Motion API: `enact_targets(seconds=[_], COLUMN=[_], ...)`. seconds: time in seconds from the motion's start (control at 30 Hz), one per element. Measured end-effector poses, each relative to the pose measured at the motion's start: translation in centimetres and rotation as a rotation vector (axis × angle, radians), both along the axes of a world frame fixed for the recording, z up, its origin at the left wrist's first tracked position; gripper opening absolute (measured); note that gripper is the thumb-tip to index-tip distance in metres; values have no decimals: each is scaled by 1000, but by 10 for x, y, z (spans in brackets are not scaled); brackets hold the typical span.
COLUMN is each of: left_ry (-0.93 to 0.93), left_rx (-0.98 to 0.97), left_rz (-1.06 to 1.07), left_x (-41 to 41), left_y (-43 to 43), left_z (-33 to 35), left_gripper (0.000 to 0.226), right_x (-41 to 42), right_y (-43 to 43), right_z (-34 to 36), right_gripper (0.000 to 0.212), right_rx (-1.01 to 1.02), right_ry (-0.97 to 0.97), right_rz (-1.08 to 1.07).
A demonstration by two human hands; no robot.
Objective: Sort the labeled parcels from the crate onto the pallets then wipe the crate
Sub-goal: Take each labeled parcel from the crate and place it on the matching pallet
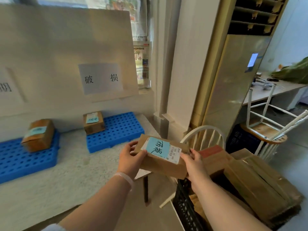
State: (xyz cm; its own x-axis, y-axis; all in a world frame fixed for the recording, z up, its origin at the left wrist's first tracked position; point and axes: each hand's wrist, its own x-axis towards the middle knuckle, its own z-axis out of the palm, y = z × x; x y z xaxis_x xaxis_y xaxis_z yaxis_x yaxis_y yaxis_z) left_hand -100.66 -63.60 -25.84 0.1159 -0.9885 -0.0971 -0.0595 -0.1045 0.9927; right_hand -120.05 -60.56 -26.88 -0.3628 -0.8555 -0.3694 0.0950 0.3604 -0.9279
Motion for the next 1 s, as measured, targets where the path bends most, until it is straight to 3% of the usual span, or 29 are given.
enact_targets(seconds=[0.07,0.13,0.33,0.5,0.7,0.87,0.93,1.0], left_ry=[-10,-2,69,63,249,355,326,148], left_rx=[-23,1,263,346,295,299,334,352], left_rz=[7,20,-11,0,250,404,397,306], left_x=[39,78,190,271,340,351,354,360], left_y=[-4,-11,-24,-22,-25,-32,-36,-38], left_z=[2,2,-6,-15,-18,-24,-26,-28], left_gripper=[35,38,61,34,27,33,39,44], right_x=[36,70,163,240,333,405,421,423], right_y=[-11,-22,-49,-65,-76,-80,-87,-100], right_z=[-4,-8,-6,-4,-5,-13,-15,-18], right_gripper=[48,57,63,53,91,106,108,106], right_rx=[4,3,-8,-74,-127,-144,-133,-130], right_ry=[-54,-48,69,138,245,281,279,302], right_rz=[32,79,217,287,309,525,541,535])
